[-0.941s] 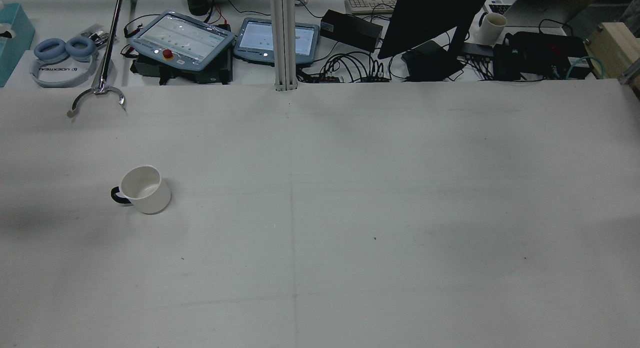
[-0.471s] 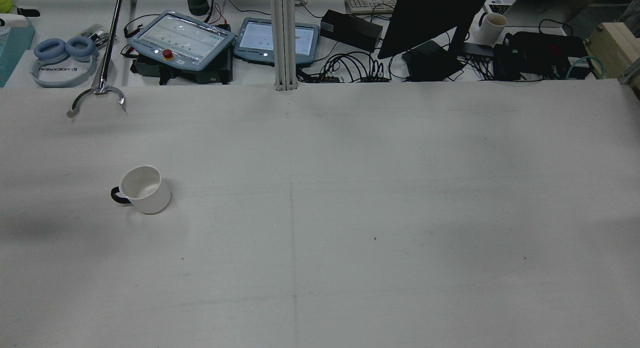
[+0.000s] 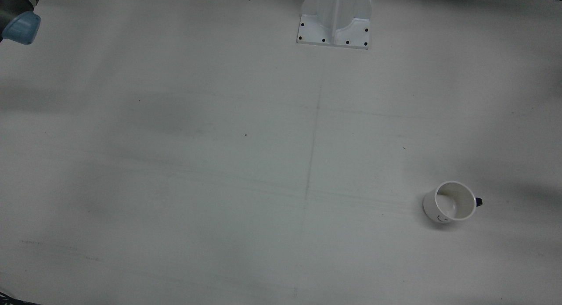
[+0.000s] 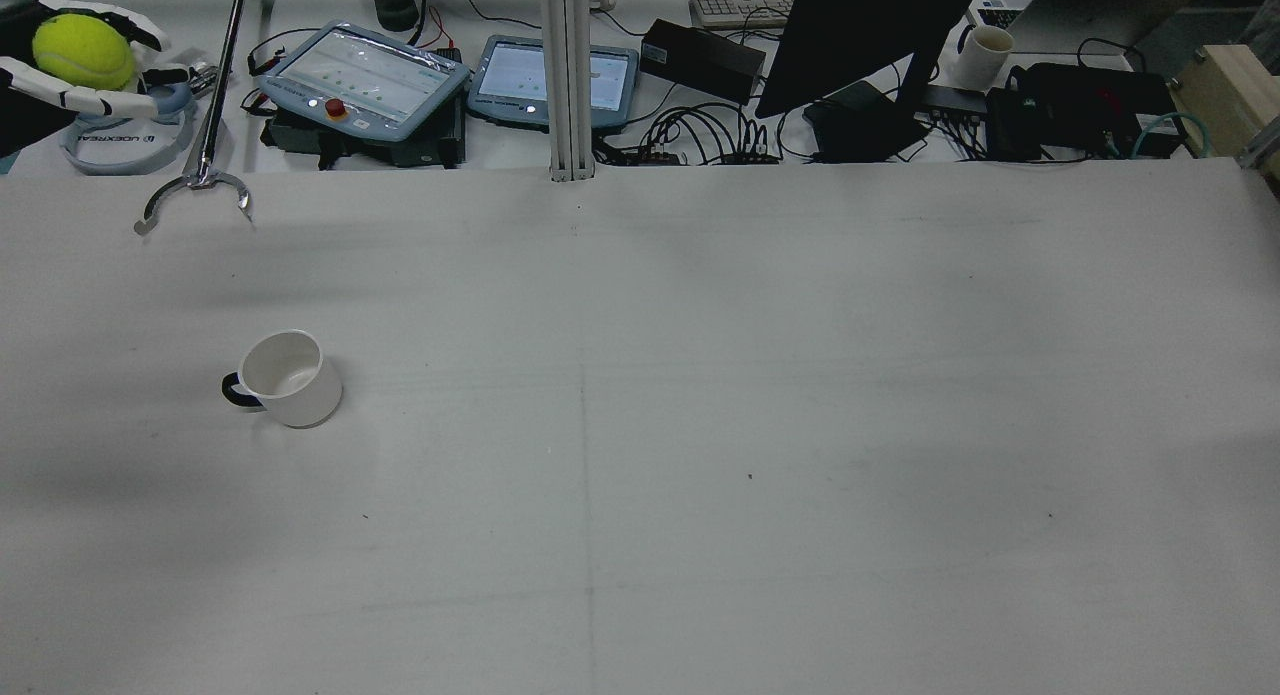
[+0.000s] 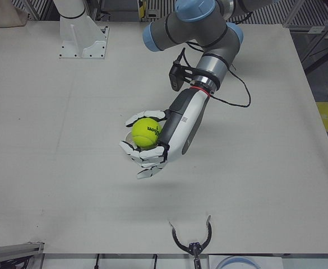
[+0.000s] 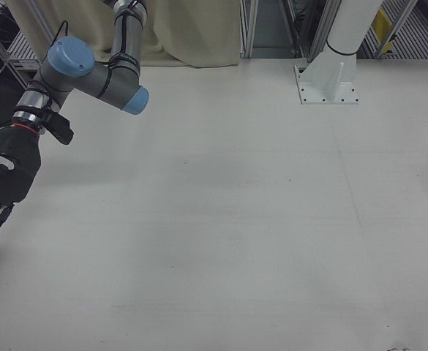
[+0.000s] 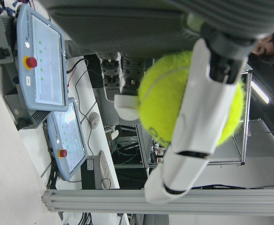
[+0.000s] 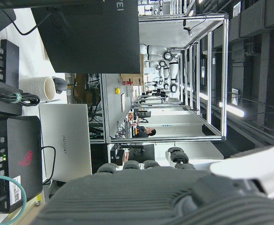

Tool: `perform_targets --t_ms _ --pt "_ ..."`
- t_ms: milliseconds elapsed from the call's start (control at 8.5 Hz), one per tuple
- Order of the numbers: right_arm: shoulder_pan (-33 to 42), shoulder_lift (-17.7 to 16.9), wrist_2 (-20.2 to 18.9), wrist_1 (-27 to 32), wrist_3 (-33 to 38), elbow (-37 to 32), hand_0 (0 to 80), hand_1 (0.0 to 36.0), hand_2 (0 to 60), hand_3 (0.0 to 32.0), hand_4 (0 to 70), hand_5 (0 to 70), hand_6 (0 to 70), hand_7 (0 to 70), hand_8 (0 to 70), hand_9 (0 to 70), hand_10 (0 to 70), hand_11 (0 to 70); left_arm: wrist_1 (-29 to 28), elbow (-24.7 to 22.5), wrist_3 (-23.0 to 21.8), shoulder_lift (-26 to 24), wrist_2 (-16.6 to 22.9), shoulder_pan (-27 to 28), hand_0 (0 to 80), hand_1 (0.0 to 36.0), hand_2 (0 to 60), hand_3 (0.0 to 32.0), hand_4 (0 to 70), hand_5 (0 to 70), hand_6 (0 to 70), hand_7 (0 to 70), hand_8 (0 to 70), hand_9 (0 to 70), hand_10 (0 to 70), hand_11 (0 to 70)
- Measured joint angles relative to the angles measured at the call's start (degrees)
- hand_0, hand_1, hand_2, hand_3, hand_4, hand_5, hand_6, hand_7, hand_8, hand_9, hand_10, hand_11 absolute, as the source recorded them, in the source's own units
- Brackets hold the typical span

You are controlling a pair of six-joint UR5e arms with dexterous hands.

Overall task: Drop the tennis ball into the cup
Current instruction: 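Carry the tennis ball in the left hand over the white mug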

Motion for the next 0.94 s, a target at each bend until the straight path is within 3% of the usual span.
perform_targets --t_ms 353,588,941 --pt "0.0 0.0 0.0 0.0 0.0 0.0 0.0 0.0 0.0 0.0 0.0 0.0 0.0 0.0 0.0 0.0 0.0 0.0 -1.4 -0.7 0.1 0.4 -0.1 5.0 80.0 36.0 19.0 0.0 52.0 25.6 70.0 70.0 61.4 70.0 12.7 22.4" --pt "0.0 0.0 0.0 0.0 0.0 0.0 0.0 0.0 0.0 0.0 0.0 0.0 0.0 0.0 0.0 0.0 0.0 0.0 -3.8 -0.8 0.5 2.1 -0.4 8.4 80.0 36.0 24.8 0.0 51.5 30.9 70.0 70.0 62.4 70.0 13.0 22.7" --pt "0.0 0.0 0.0 0.0 0.0 0.0 0.0 0.0 0.0 0.0 0.0 0.0 0.0 0.0 0.0 0.0 0.0 0.0 -9.1 -1.2 0.7 6.2 -0.1 10.5 80.0 36.0 22.4 0.0 49.7 29.5 70.0 70.0 62.0 70.0 13.3 23.3"
